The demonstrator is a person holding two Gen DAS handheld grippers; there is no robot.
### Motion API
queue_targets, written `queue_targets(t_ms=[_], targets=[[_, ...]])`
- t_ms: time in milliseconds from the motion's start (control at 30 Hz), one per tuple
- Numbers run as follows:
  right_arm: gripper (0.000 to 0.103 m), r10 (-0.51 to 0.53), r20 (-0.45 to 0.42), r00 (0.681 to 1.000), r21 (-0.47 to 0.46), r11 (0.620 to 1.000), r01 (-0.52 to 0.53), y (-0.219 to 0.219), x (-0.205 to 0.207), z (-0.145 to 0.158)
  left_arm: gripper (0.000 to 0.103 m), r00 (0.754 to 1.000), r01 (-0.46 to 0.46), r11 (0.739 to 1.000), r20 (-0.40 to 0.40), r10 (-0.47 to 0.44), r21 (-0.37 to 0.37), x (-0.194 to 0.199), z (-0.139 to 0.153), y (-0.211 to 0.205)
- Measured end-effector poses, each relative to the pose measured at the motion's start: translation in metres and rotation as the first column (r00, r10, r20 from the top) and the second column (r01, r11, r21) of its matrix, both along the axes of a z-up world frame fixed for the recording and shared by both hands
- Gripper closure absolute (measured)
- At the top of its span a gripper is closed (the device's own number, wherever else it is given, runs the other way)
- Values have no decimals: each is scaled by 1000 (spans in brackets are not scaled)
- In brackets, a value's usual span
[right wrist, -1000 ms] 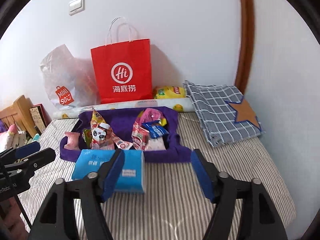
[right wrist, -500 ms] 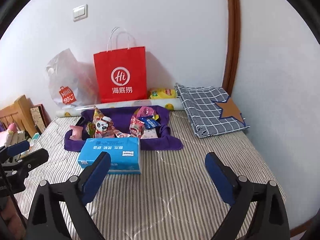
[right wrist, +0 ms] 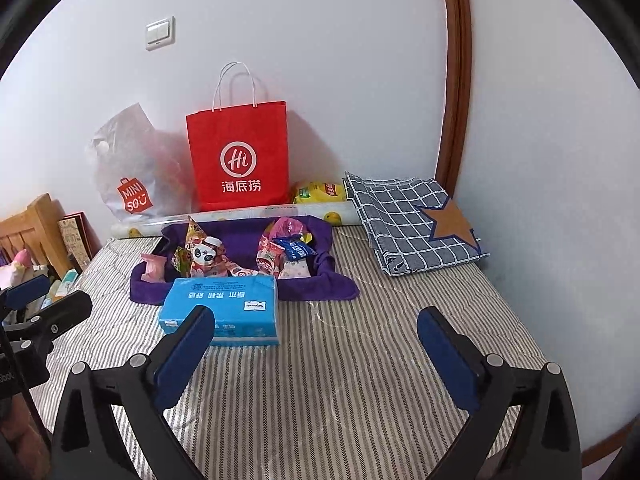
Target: Organize snacks
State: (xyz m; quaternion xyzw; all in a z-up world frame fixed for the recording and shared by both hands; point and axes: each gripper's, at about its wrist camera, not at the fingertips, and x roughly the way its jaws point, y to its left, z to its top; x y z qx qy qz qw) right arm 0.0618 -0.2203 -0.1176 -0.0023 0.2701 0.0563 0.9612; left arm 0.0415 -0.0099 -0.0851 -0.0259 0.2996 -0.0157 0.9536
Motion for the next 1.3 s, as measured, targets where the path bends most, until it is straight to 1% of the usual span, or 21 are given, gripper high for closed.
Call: queue_targets(t_ms=[667,1300], targets=[[1,2,18,1000,3,1000,-3,-1,-4,4,10,1000,0,1000,18,0,-12,-4,6,1],[1,3,21,1000,9,1000,-4,-3,-4,6,10,1000,7,1000,18,-7,-13,-4,8,-2]])
